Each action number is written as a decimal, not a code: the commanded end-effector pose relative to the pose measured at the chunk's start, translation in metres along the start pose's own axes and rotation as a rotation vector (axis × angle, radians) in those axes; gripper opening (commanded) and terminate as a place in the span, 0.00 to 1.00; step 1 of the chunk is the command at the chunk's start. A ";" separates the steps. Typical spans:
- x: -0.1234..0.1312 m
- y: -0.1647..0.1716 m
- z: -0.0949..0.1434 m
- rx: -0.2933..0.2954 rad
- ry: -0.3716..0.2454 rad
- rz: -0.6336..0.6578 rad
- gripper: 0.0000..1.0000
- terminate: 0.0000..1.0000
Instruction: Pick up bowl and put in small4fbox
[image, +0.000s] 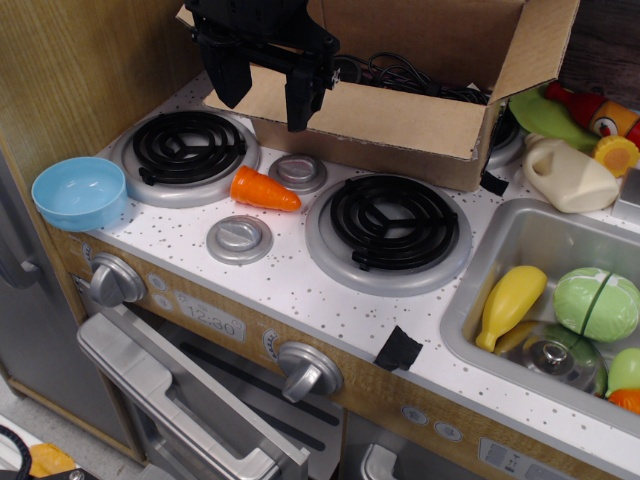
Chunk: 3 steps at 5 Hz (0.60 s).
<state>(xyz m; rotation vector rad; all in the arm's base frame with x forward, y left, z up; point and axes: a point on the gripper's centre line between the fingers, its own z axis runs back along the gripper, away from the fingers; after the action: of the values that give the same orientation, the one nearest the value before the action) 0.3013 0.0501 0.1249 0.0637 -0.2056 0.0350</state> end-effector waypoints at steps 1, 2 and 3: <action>0.000 0.000 0.000 0.000 0.000 0.000 1.00 0.00; -0.006 0.020 0.000 0.050 0.023 -0.009 1.00 0.00; -0.021 0.035 -0.019 0.069 0.027 0.012 1.00 0.00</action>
<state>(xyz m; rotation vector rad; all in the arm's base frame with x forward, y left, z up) 0.2781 0.0886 0.0938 0.1224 -0.1486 0.0651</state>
